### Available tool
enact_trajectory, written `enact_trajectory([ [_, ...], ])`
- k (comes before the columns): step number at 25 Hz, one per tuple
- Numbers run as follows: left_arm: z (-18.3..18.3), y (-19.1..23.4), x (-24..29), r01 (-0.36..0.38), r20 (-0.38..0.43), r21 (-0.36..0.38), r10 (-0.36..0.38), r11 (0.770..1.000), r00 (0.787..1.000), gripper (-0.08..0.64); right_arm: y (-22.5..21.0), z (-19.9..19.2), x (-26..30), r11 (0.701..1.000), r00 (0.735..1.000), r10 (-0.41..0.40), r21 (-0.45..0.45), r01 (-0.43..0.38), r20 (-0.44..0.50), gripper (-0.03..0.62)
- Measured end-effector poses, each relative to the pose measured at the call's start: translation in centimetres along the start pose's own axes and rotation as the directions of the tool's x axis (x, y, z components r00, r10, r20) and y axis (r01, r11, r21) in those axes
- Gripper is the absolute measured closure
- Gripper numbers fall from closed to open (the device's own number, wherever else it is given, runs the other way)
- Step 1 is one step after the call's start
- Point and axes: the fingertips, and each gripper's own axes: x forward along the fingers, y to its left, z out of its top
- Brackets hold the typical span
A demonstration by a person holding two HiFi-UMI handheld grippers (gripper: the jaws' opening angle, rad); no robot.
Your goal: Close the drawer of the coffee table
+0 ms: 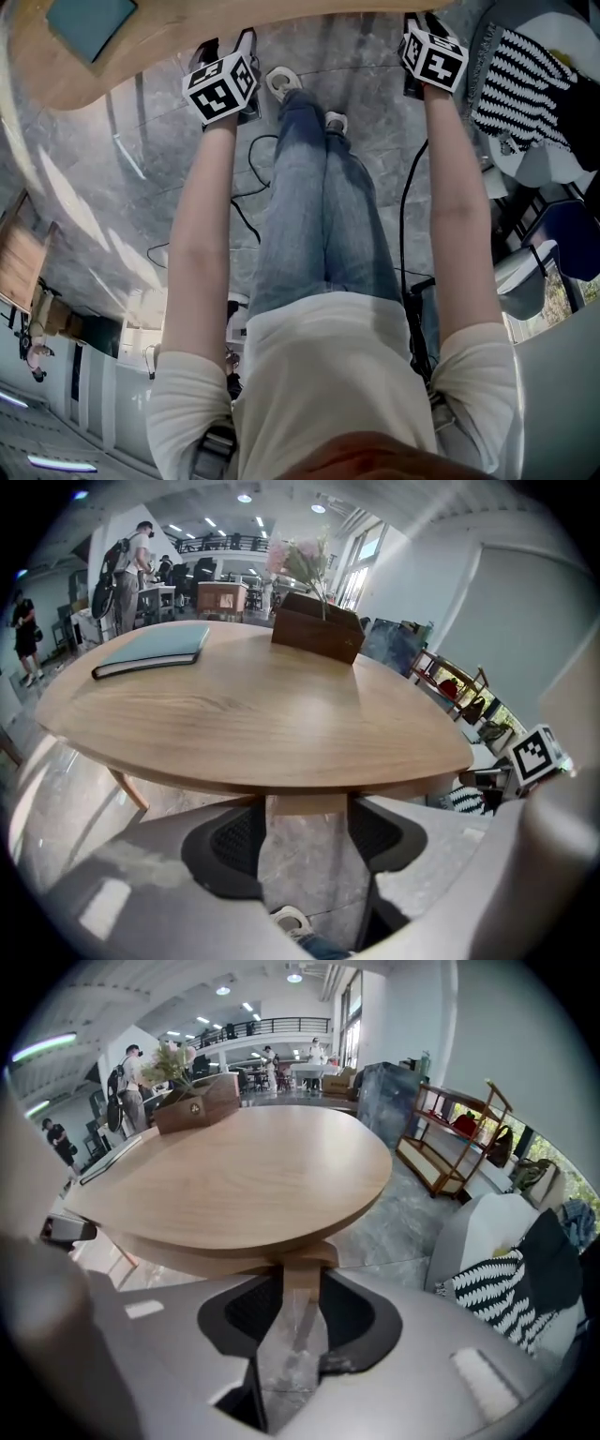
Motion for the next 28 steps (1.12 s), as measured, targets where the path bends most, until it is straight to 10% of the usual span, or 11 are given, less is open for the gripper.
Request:
enact_trajectory([
  [10, -2.0, -1.1, -4.6, -0.031, 0.090, -0.068, 0.038, 0.997, 0.995, 0.549, 4.6, 0.2, -4.5, 0.995, 0.986, 0.092, -0.047, -0.086, 0.141, 0.591],
  [28, -6.0, -10.2, -18.3, 0.092, 0.214, -0.187, -0.051, 0.978, 0.976, 0.558, 10.0, -3.9, -23.1, 0.925, 0.888, 0.377, -0.150, -0.349, 0.262, 0.592],
])
